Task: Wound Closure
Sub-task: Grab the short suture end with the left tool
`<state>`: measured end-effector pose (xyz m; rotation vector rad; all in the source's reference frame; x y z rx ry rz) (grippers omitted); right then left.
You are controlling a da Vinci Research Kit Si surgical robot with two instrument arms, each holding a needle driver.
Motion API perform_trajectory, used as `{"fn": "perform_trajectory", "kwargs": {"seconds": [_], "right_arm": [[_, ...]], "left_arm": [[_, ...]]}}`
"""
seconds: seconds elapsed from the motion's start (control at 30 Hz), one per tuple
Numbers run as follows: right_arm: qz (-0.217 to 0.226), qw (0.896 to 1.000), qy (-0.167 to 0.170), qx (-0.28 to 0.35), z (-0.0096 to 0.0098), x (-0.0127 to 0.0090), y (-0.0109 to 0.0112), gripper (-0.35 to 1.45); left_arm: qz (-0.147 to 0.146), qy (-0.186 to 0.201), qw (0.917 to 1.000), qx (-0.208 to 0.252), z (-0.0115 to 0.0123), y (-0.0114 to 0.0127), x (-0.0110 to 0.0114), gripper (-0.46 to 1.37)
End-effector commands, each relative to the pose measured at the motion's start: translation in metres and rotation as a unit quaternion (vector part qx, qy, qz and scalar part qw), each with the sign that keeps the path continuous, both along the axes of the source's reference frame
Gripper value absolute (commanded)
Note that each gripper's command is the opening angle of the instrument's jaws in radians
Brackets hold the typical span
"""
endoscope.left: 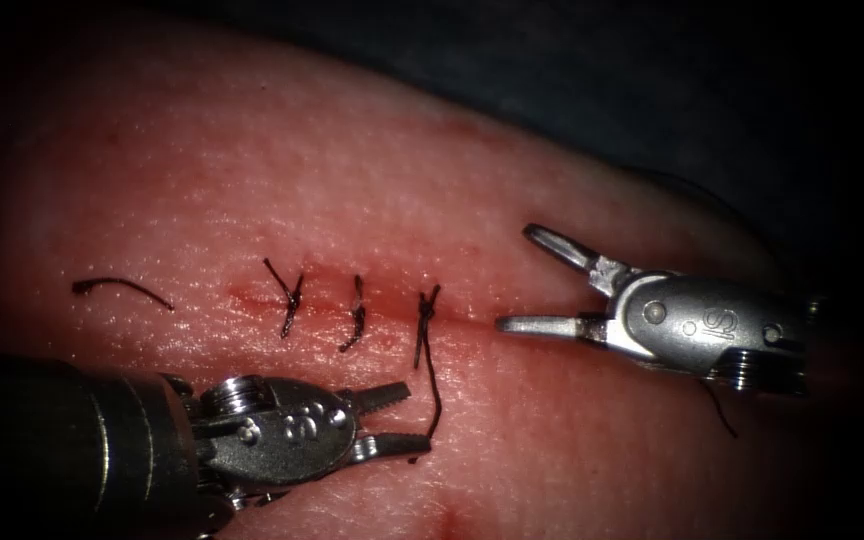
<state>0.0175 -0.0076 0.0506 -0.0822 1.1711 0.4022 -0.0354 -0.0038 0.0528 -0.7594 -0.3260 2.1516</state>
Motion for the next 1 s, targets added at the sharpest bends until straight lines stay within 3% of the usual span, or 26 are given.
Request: {"fn": "perform_trajectory", "kwargs": {"seconds": [0.03, 0.2, 0.73, 0.9, 1.0], "right_arm": [[0.002, 1.000, -0.001, 0.000, 0.0000, -0.0002, 0.0000, 0.83], [0.001, 1.000, 0.000, 0.000, 0.0000, -0.0004, -0.0001, 0.82], [0.001, 1.000, -0.002, -0.002, -0.0001, -0.0002, -0.0003, 0.83], [0.001, 1.000, -0.002, -0.002, 0.0000, 0.0000, -0.0003, 0.84], [0.002, 1.000, -0.002, -0.003, 0.0000, 0.0000, -0.0003, 0.84]], "left_arm": [[-0.006, 0.004, 1.0000, -0.002, 0.0003, -0.0005, -0.0004, 0.77], [-0.015, 0.009, 0.9998, -0.004, 0.0010, -0.0014, -0.0013, 0.88], [-0.037, 0.016, 0.9992, -0.006, 0.0042, -0.0028, -0.0018, 0.72], [-0.048, 0.018, 0.9987, 0.001, 0.0051, -0.0028, -0.0018, 0.62], [-0.060, 0.019, 0.9980, 0.010, 0.0052, -0.0028, -0.0020, 0.26]]}}
